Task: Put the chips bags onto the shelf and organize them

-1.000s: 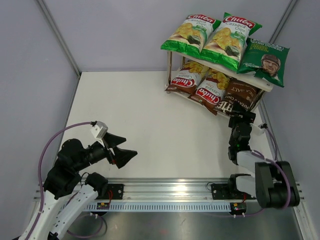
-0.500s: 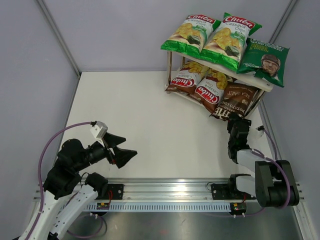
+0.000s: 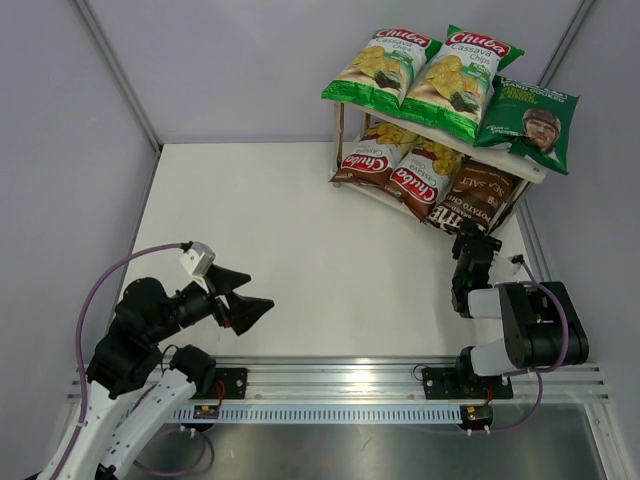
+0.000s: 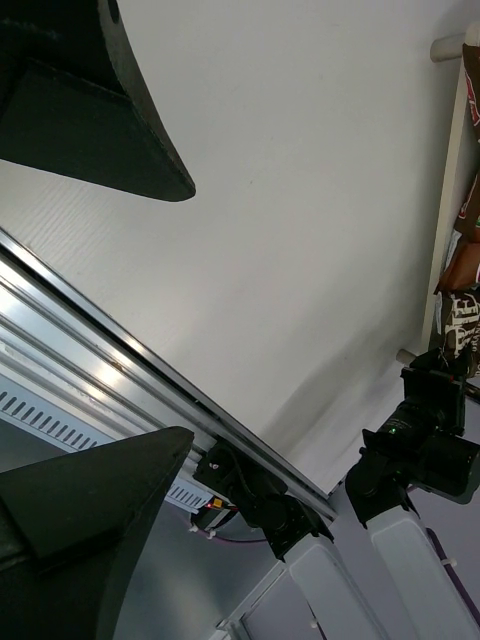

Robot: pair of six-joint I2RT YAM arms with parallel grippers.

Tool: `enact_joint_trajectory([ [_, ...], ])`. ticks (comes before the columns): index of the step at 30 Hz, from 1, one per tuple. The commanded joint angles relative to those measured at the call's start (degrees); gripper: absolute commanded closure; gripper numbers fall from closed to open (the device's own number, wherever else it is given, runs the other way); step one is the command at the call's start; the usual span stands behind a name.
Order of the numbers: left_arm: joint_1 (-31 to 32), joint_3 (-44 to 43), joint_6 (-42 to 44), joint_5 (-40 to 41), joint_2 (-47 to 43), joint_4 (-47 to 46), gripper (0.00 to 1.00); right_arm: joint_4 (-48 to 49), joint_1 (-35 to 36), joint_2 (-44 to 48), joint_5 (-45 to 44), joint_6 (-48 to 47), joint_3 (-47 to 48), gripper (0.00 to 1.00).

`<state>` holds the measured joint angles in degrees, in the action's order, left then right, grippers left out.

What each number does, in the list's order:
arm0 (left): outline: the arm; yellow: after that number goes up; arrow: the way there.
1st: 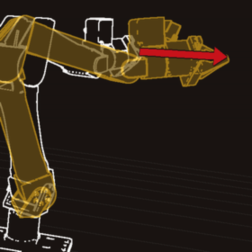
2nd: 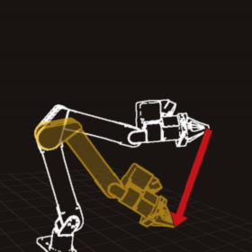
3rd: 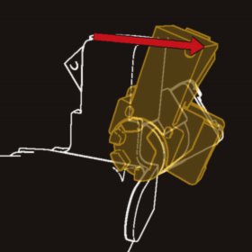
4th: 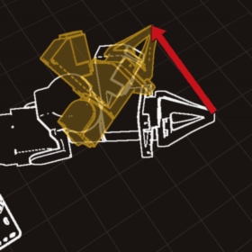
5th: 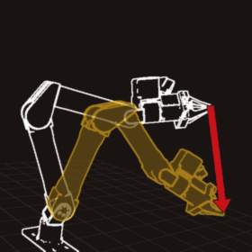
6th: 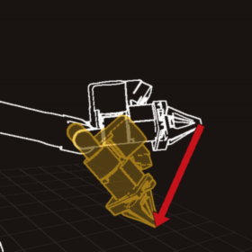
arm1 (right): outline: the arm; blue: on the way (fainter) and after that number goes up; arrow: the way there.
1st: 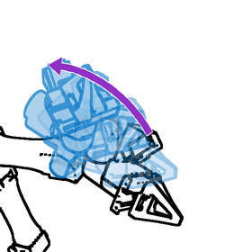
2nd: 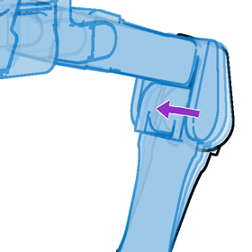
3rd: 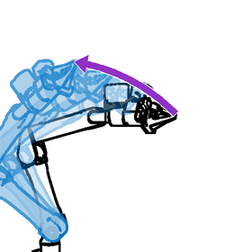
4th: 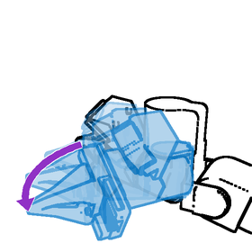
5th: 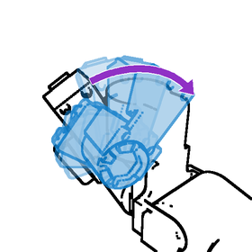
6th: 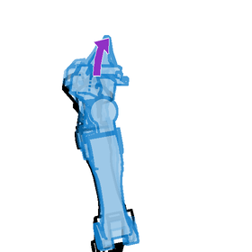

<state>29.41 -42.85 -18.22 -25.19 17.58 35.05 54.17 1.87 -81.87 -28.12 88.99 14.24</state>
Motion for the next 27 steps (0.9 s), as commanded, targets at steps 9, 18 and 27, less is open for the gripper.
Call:
enact_joint_trajectory([
  [9, 0.30, -0.30, 0.03, 1.02, -0.62, -1.12, 0.01, -0.20, -0.64, -2.43, -1.85, 1.89, 4.48, 0.56],
  [18, 0.30, -0.57, -0.15, 3.82, -0.18, -0.69, 0.01, -27.53, -0.64, 12.77, -0.27, -2.50, 5.89, 0.19],
  [27, 0.30, -3.20, -1.82, 21.14, 7.63, 3.36, 0.01, -40.10, -0.64, 24.29, 4.65, -5.14, 5.62, 0.00],
])
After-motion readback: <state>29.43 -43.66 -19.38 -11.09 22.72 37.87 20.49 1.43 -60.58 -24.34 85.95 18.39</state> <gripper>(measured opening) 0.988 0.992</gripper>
